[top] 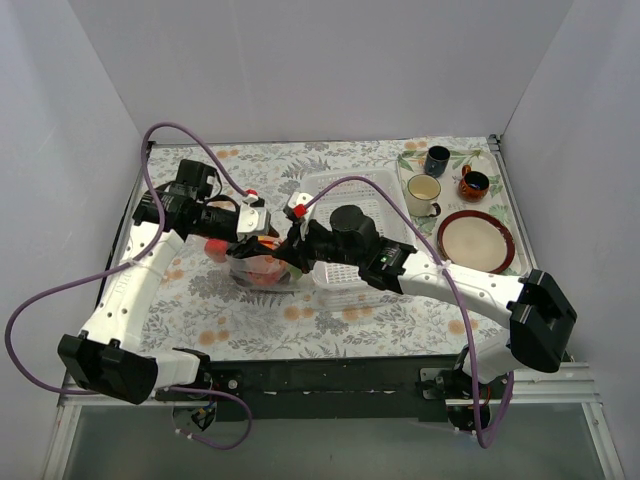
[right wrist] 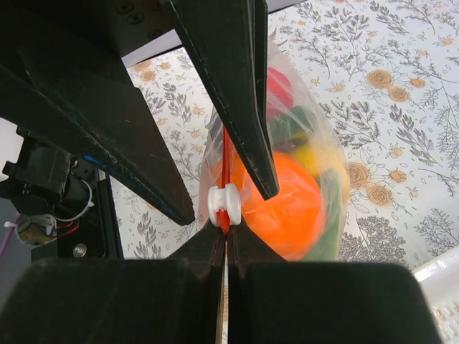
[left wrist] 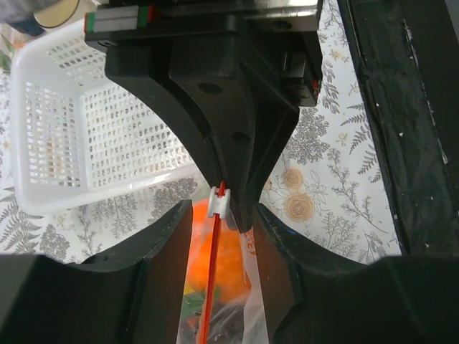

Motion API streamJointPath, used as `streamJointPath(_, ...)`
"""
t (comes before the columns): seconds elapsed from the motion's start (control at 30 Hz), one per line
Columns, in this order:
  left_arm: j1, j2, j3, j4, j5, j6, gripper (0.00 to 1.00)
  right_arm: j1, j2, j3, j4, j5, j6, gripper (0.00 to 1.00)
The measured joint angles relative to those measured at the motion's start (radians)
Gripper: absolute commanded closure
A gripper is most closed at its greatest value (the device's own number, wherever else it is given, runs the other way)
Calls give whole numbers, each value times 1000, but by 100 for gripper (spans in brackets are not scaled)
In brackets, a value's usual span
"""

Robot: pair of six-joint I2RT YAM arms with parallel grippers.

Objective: Open the zip-top bag and remove the fake food

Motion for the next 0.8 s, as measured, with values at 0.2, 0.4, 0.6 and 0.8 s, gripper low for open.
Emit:
streamJointPath(0.2, 0, 10, 4, -48, -7, 23, 67, 0, 4, 0, -4, 0, 0, 99)
streamJointPath(0.4, 0, 8, 26, -60, -2, 25, 64, 0, 12, 0, -6, -4, 0, 99)
streamJointPath(0.6, 0, -2, 27, -61, 3, 22, 64, 0, 17, 5, -10, -8, 0, 99)
streamJointPath(0.8, -4, -4, 13, -56, 2, 21, 64, 0, 17, 7, -11, -8, 0, 99)
